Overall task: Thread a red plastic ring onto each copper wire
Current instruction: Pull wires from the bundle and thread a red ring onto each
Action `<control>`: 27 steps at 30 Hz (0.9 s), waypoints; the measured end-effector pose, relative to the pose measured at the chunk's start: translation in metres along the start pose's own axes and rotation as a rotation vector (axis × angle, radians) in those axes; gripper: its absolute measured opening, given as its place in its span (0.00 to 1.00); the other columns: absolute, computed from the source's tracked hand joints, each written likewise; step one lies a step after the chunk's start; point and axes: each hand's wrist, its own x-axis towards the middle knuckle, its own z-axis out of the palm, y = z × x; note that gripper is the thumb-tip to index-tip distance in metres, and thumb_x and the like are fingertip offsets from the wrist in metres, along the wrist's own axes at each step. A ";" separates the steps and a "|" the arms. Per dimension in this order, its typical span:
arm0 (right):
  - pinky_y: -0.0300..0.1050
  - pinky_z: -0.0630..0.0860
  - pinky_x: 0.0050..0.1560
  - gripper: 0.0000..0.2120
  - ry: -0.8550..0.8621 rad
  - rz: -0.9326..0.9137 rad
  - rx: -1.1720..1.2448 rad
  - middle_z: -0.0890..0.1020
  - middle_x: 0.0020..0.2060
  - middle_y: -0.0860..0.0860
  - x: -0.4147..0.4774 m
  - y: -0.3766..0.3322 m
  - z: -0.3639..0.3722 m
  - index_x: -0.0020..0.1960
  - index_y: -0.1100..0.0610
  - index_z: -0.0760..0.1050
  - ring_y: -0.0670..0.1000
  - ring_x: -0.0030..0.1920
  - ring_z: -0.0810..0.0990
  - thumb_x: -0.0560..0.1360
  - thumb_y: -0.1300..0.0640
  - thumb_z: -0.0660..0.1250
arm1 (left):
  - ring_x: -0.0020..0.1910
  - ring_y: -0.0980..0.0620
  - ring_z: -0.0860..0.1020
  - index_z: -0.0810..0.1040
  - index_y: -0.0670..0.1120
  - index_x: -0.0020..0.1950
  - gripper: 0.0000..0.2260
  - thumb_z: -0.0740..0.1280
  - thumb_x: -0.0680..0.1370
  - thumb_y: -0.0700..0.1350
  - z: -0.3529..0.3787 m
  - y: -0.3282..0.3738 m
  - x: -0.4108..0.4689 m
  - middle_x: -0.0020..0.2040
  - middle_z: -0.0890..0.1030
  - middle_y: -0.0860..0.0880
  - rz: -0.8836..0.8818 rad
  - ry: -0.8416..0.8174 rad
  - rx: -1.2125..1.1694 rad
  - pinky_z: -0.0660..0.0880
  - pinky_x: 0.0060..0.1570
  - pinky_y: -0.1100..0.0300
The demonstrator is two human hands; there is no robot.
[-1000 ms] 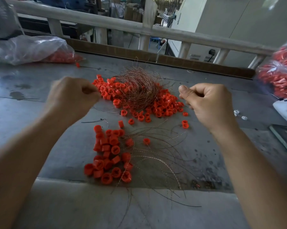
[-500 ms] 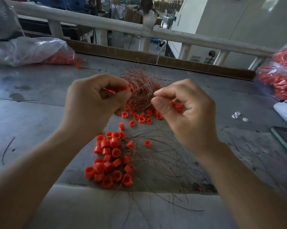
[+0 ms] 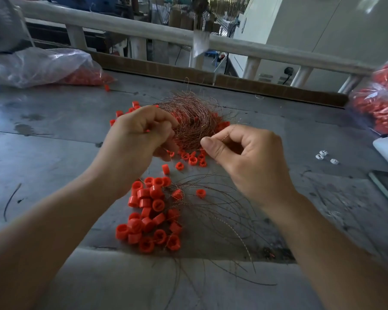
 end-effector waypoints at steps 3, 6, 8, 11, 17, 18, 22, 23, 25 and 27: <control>0.44 0.76 0.29 0.08 0.015 0.135 0.133 0.80 0.26 0.51 0.003 -0.001 -0.005 0.34 0.52 0.78 0.51 0.27 0.78 0.70 0.53 0.70 | 0.27 0.55 0.78 0.76 0.44 0.39 0.12 0.58 0.78 0.33 -0.002 0.004 0.002 0.31 0.80 0.49 -0.103 0.022 -0.229 0.74 0.26 0.65; 0.38 0.75 0.28 0.08 0.038 0.308 0.341 0.80 0.25 0.49 0.007 0.002 -0.009 0.33 0.55 0.78 0.46 0.26 0.77 0.70 0.55 0.70 | 0.26 0.56 0.76 0.75 0.43 0.39 0.10 0.59 0.78 0.35 -0.006 0.007 0.003 0.30 0.81 0.49 -0.182 0.032 -0.420 0.71 0.24 0.67; 0.34 0.72 0.26 0.09 0.069 0.430 0.477 0.78 0.23 0.48 0.010 0.004 -0.011 0.33 0.57 0.77 0.43 0.24 0.75 0.70 0.56 0.70 | 0.26 0.57 0.75 0.74 0.44 0.38 0.09 0.60 0.78 0.36 -0.009 0.007 0.004 0.30 0.80 0.49 -0.224 0.039 -0.544 0.70 0.24 0.68; 0.33 0.71 0.25 0.08 0.067 0.527 0.545 0.78 0.23 0.48 0.011 0.009 -0.012 0.34 0.58 0.77 0.43 0.23 0.73 0.70 0.57 0.70 | 0.26 0.58 0.74 0.74 0.44 0.37 0.10 0.60 0.77 0.36 -0.009 0.007 0.005 0.29 0.80 0.50 -0.212 0.050 -0.550 0.70 0.23 0.68; 0.37 0.73 0.45 0.12 0.363 0.518 0.436 0.75 0.43 0.46 0.017 0.023 -0.017 0.53 0.55 0.72 0.44 0.45 0.75 0.71 0.58 0.70 | 0.26 0.57 0.74 0.77 0.44 0.36 0.07 0.65 0.74 0.37 -0.002 0.006 -0.001 0.30 0.80 0.50 -0.161 0.024 -0.369 0.69 0.22 0.67; 0.39 0.74 0.49 0.13 0.441 0.449 0.380 0.74 0.44 0.46 0.017 0.020 -0.019 0.54 0.56 0.71 0.45 0.47 0.74 0.72 0.58 0.69 | 0.26 0.58 0.74 0.77 0.44 0.37 0.05 0.66 0.73 0.38 0.000 0.006 -0.002 0.30 0.80 0.50 -0.164 0.007 -0.362 0.69 0.22 0.68; 0.38 0.72 0.53 0.08 0.425 -0.074 0.095 0.76 0.45 0.44 0.009 -0.001 -0.014 0.51 0.53 0.71 0.42 0.47 0.75 0.73 0.55 0.66 | 0.27 0.58 0.74 0.77 0.44 0.37 0.04 0.67 0.65 0.44 0.004 0.006 -0.005 0.31 0.80 0.51 -0.140 -0.067 -0.331 0.68 0.22 0.68; 0.37 0.71 0.53 0.09 0.343 -0.180 0.029 0.76 0.46 0.45 0.005 -0.006 -0.010 0.52 0.54 0.72 0.43 0.48 0.75 0.73 0.54 0.66 | 0.27 0.58 0.74 0.77 0.44 0.37 0.05 0.67 0.64 0.44 0.005 0.006 -0.006 0.31 0.80 0.51 -0.130 -0.078 -0.321 0.68 0.22 0.67; 0.46 0.73 0.56 0.14 0.157 -0.248 -0.087 0.78 0.47 0.48 0.000 -0.012 -0.001 0.54 0.58 0.74 0.48 0.50 0.77 0.72 0.51 0.66 | 0.27 0.58 0.74 0.78 0.45 0.37 0.05 0.67 0.64 0.44 0.006 0.007 -0.007 0.30 0.79 0.52 -0.115 -0.105 -0.313 0.68 0.22 0.66; 0.53 0.76 0.52 0.15 0.007 -0.157 -0.141 0.80 0.44 0.48 -0.002 -0.011 0.005 0.53 0.59 0.77 0.48 0.47 0.79 0.71 0.51 0.68 | 0.27 0.57 0.74 0.78 0.45 0.37 0.05 0.67 0.64 0.44 0.006 0.007 -0.008 0.29 0.78 0.51 -0.098 -0.133 -0.316 0.67 0.23 0.66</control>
